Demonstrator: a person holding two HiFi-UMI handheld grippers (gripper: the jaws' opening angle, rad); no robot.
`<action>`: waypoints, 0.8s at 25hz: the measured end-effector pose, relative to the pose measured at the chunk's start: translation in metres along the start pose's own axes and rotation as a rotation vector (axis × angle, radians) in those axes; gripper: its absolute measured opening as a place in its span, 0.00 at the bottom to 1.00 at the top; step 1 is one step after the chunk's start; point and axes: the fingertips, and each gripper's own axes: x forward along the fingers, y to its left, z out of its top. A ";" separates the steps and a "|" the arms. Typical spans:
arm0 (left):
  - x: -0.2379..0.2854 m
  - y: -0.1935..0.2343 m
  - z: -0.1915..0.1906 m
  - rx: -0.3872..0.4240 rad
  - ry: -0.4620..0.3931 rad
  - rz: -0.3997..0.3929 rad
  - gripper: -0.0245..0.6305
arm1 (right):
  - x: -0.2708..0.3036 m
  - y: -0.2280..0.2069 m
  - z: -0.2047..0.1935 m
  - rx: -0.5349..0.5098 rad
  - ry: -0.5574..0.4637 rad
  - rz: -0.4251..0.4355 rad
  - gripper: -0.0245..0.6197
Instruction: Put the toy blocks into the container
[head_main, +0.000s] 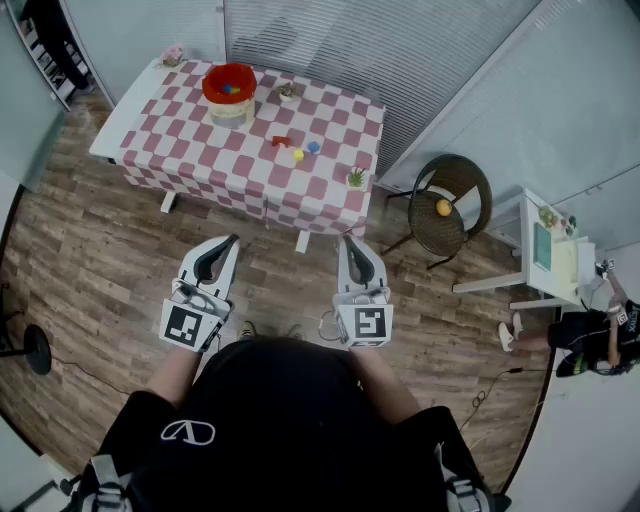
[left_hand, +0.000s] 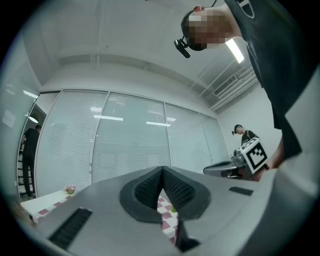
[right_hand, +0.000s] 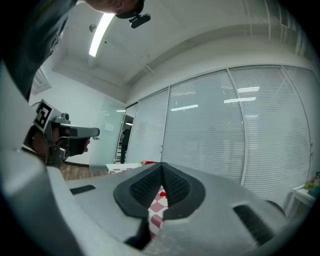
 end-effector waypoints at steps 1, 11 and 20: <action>0.000 0.000 0.000 0.002 0.000 0.000 0.05 | 0.000 0.000 0.000 0.002 0.000 -0.001 0.03; -0.003 -0.003 0.002 -0.003 -0.004 0.004 0.05 | -0.005 0.000 0.006 0.083 -0.047 0.032 0.04; -0.005 -0.007 0.005 0.000 -0.013 0.011 0.05 | -0.010 -0.003 0.010 0.057 -0.061 0.016 0.04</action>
